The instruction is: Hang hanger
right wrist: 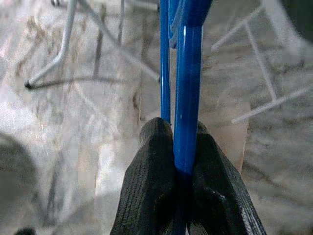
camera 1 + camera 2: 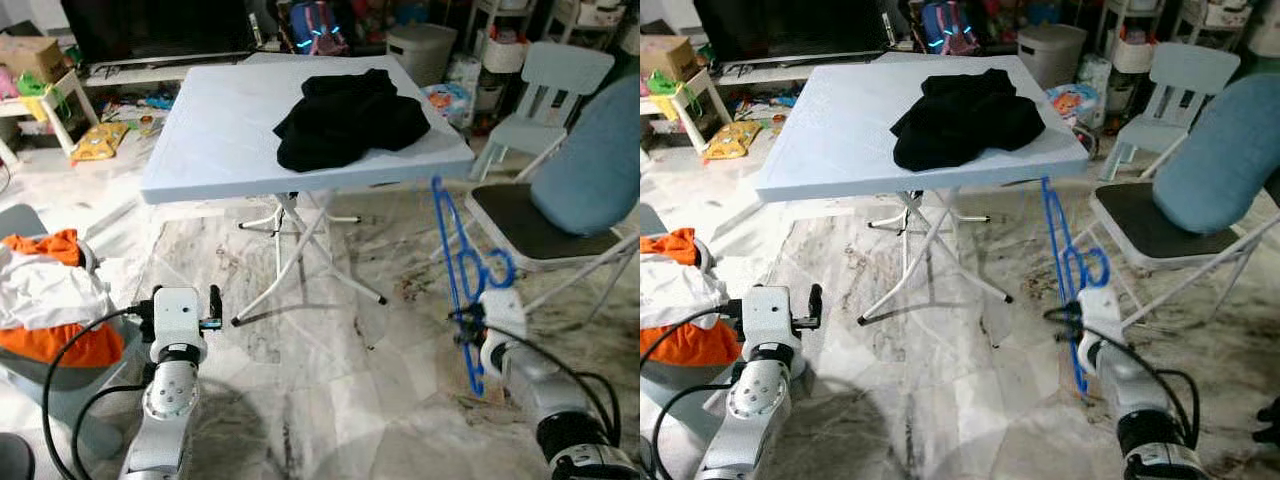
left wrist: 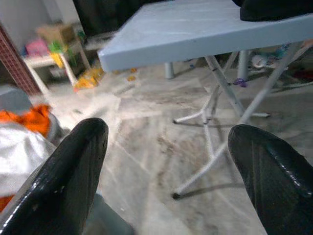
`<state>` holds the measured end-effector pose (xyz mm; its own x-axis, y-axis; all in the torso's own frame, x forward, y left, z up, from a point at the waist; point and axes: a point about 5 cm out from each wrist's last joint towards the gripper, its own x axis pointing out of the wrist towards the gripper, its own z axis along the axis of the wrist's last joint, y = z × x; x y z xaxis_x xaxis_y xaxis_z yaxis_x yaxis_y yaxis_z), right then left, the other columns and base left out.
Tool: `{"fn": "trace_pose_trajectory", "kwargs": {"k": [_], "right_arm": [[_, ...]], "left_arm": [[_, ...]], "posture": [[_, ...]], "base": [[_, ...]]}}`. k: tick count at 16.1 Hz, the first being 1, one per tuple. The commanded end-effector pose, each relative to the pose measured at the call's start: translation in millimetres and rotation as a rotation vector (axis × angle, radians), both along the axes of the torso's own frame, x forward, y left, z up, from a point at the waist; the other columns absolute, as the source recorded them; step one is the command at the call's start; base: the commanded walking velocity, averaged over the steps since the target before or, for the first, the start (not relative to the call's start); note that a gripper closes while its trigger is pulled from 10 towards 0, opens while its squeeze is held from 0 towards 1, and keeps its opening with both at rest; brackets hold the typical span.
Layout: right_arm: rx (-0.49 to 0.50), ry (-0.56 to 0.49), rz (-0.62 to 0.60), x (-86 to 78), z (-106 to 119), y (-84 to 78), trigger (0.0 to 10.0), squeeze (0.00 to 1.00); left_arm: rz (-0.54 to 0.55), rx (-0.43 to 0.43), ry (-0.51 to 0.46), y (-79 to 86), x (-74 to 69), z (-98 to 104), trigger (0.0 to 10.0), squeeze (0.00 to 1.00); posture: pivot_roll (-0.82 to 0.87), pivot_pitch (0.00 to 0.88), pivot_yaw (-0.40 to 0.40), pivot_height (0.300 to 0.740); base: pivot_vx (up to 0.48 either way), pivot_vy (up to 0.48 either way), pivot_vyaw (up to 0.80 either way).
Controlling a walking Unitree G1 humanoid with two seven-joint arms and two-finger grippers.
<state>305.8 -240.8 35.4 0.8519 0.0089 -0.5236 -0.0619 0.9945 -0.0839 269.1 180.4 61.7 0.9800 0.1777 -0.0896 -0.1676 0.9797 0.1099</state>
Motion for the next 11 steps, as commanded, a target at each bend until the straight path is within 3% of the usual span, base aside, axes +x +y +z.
{"fn": "trace_pose_trajectory", "kwargs": {"k": [1,5,8,9,10,11], "right_arm": [[0.033,-0.043,0.017,7.7,12.0,11.2,0.0,0.0],[0.023,-0.048,0.045,6.8,19.1,26.3,0.0,0.0],[0.075,-0.13,-0.078,2.2,28.9,26.6,0.0,0.0],[0.115,-0.194,-0.18,-4.5,37.9,22.4,10.0,0.0],[0.118,-0.203,-0.213,-8.4,39.3,20.0,10.0,0.0],[0.038,-0.222,-0.227,-19.3,41.1,12.6,10.0,0.0]], "left_arm": [[-0.03,-0.043,0.019,-2.6,1.6,-1.9,10.0,0.0],[-0.183,0.015,0.026,-12.1,-8.9,-6.9,10.0,0.0],[-0.21,0.033,0.035,-7.9,-21.6,-5.9,10.0,0.0],[-0.176,-0.01,0.054,-7.1,-31.2,-6.7,10.0,0.0],[-0.173,-0.021,0.052,-8.6,-33.7,-6.6,10.0,0.0],[-0.163,-0.032,0.022,-11.4,-34.1,-1.3,10.0,0.0]], "posture": [[-0.1,0.0,0.06,0.74],[-0.1,0.0,0.057,0.74],[-0.08,0.0,0.046,0.74],[-0.09,0.0,0.054,0.74],[-0.1,0.0,0.054,0.74],[-0.11,0.0,0.048,0.74]], "base": [[0.0,0.0,0.0],[0.0,0.0,0.0],[0.0,0.0,0.0],[0.0,0.0,0.0],[0.0,0.0,0.0],[0.0,0.0,0.0]]}}
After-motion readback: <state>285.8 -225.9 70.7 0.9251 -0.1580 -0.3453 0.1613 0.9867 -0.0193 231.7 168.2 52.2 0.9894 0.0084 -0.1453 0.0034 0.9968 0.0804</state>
